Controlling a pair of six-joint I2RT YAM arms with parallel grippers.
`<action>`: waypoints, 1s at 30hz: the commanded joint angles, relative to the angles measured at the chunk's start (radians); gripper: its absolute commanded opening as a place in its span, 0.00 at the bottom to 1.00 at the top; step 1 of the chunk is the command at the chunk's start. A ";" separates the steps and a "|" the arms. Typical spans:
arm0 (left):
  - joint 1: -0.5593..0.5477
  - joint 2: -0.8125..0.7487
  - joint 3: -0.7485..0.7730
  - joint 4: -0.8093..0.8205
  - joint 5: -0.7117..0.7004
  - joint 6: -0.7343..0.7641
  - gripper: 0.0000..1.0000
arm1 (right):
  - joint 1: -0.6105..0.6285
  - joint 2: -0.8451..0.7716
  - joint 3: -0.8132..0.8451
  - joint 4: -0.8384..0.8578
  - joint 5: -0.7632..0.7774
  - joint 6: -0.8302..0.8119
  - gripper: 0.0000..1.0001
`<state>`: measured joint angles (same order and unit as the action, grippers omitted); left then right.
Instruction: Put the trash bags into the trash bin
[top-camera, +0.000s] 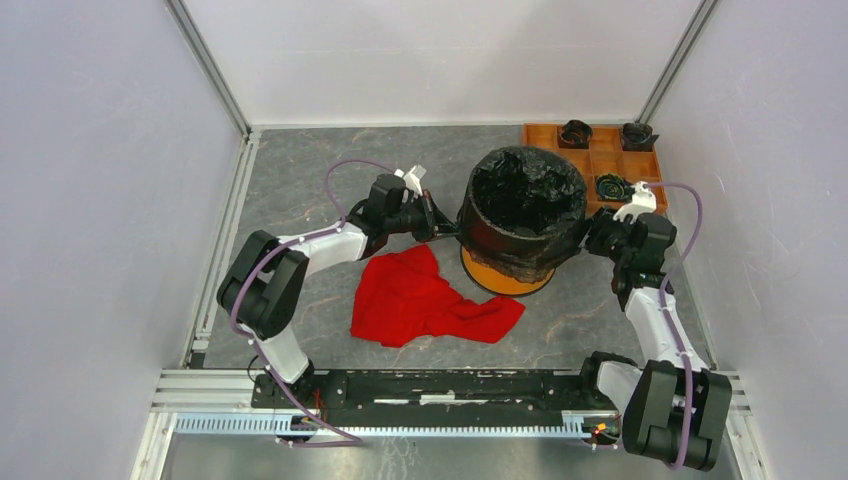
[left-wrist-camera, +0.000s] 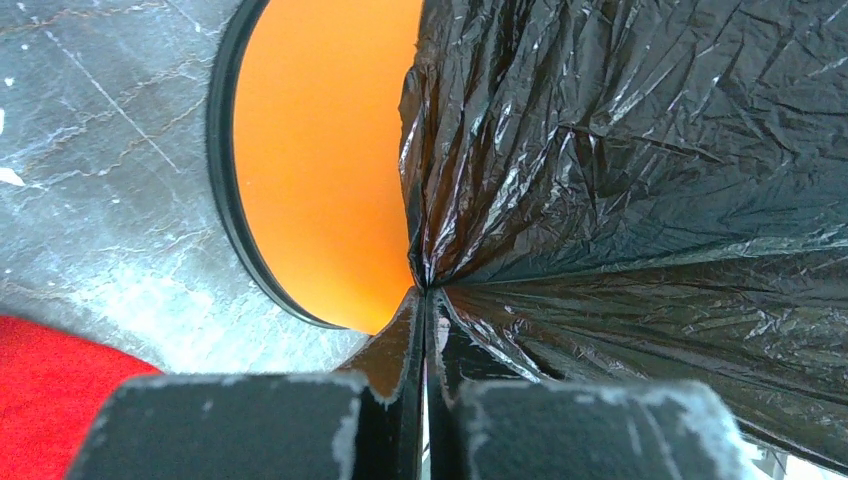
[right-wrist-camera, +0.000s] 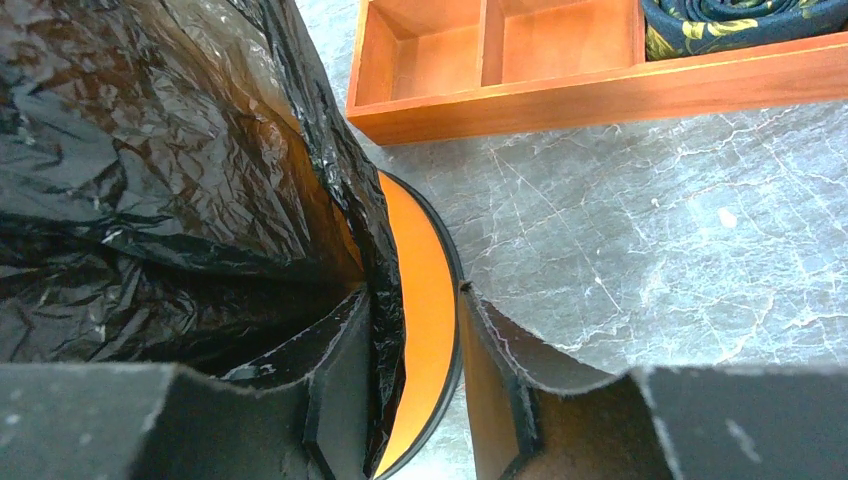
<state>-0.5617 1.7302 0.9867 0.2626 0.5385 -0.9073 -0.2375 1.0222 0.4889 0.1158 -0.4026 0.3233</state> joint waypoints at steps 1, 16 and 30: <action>-0.007 -0.011 -0.017 -0.009 -0.059 0.037 0.02 | 0.003 0.028 0.000 0.077 0.018 -0.041 0.42; -0.016 0.020 -0.051 -0.006 -0.102 0.063 0.02 | 0.078 0.170 -0.037 0.106 0.126 -0.089 0.42; -0.015 -0.020 -0.072 -0.024 -0.122 0.090 0.03 | 0.092 0.012 0.276 -0.414 0.538 -0.173 0.82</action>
<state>-0.5739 1.7447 0.9092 0.2333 0.4225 -0.8799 -0.1467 1.1309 0.6243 -0.1349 -0.0517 0.1940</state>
